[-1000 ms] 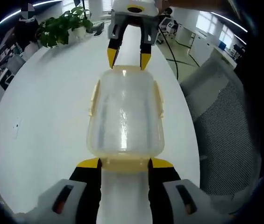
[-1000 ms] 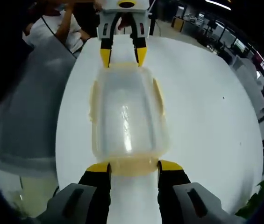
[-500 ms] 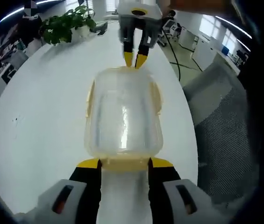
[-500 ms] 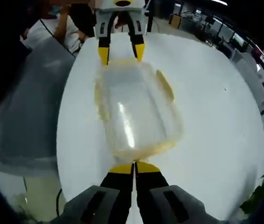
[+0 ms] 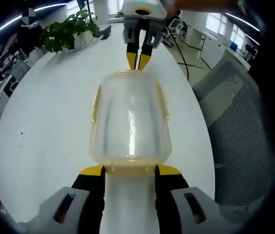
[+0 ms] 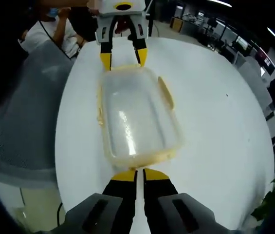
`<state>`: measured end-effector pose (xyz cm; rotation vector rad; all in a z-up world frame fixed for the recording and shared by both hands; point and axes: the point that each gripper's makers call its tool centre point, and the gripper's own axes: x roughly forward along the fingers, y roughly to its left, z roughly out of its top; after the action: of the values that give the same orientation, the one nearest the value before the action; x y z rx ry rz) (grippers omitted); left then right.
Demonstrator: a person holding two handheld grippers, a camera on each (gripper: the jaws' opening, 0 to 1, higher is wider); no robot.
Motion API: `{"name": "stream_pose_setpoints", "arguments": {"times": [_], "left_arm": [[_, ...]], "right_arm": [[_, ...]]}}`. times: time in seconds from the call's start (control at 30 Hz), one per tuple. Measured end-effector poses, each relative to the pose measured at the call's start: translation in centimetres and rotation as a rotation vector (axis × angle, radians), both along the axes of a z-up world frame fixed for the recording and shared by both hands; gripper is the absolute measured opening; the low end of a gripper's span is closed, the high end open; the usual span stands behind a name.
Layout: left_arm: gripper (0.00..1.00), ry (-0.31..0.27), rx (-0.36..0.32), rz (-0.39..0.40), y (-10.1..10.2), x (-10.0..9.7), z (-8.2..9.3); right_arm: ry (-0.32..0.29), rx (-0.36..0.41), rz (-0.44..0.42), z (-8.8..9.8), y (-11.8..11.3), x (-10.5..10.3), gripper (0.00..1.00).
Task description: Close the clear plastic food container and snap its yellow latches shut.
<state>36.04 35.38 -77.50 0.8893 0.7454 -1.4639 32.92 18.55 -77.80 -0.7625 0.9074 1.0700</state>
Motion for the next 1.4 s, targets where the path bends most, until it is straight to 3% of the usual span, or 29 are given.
{"name": "stream_pose_setpoints", "arguments": {"times": [0.2, 0.43, 0.5, 0.6, 0.73, 0.8, 0.9, 1.03, 1.4], "left_arm": [[0.39, 0.016, 0.0, 0.06, 1.0, 0.3, 0.2], [0.41, 0.156, -0.112, 0.282, 1.2, 0.3, 1.7], [0.4, 0.185, -0.12, 0.336, 1.3, 0.4, 1.7], [0.4, 0.313, -0.184, 0.487, 0.8, 0.3, 2.5], [0.4, 0.372, -0.218, 0.636, 1.1, 1.0, 2.8], [0.39, 0.396, -0.239, 0.673, 1.2, 1.0, 2.7], [0.39, 0.449, -0.271, 0.756, 1.1, 0.7, 2.7], [0.39, 0.472, -0.301, 0.863, 1.4, 1.1, 2.4], [0.38, 0.497, -0.3, 0.931, 0.4, 0.4, 1.2]], "right_arm": [[0.006, 0.013, -0.068, 0.5, -0.3, 0.3, 0.07], [0.037, 0.156, -0.27, 2.5, -0.1, 1.2, 0.12], [0.042, 0.167, -0.289, 2.7, -0.1, 1.3, 0.15], [0.066, 0.211, -0.359, 3.0, 0.3, 1.6, 0.21], [0.084, 0.276, -0.442, 3.6, 0.6, 2.2, 0.24], [0.095, 0.302, -0.479, 3.8, 0.7, 2.4, 0.26], [0.096, 0.301, -0.503, 3.6, 0.5, 2.5, 0.25], [0.106, 0.352, -0.597, 3.5, 0.6, 2.8, 0.26], [0.149, 0.391, -0.702, 1.9, 0.3, 2.2, 0.26]]}}
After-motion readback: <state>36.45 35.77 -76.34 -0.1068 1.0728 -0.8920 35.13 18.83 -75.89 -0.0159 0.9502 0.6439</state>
